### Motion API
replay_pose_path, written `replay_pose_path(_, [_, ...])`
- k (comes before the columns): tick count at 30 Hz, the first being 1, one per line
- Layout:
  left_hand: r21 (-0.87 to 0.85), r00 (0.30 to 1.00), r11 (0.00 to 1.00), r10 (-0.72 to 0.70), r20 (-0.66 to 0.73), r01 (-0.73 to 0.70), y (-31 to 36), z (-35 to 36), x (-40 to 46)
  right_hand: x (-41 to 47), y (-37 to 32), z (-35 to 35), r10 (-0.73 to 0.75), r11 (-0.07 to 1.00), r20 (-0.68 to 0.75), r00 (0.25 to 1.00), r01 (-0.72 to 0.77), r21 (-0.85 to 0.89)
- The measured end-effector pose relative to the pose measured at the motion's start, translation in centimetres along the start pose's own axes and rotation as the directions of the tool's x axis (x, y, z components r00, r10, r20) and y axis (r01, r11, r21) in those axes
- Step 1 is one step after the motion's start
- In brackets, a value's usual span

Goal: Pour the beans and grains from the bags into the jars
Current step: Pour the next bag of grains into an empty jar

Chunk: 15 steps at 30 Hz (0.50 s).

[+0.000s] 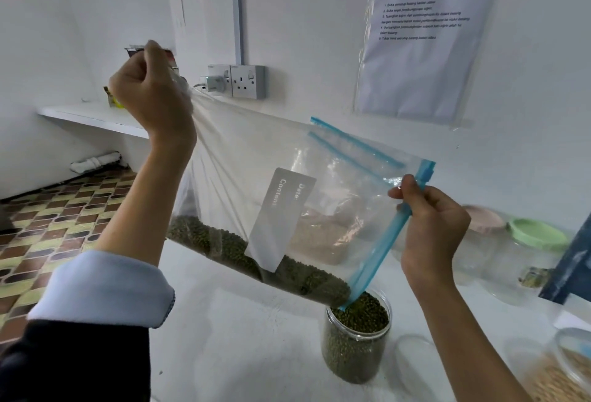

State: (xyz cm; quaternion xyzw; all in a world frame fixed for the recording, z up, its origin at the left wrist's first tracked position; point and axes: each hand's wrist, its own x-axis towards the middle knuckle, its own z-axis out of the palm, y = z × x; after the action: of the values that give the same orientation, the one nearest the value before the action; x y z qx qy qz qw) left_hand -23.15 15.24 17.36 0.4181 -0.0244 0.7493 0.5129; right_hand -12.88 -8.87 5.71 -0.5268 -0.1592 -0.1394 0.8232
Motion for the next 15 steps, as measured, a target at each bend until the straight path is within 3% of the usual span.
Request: replay_pose_path(15, [0.027, 1.0, 1.0, -0.015, 0.026, 0.014, 0.2, 0.2, -1.2, 0.3, -0.5, -0.5, 0.004, 0.999, 0.019, 1.0, -0.003, -0.032])
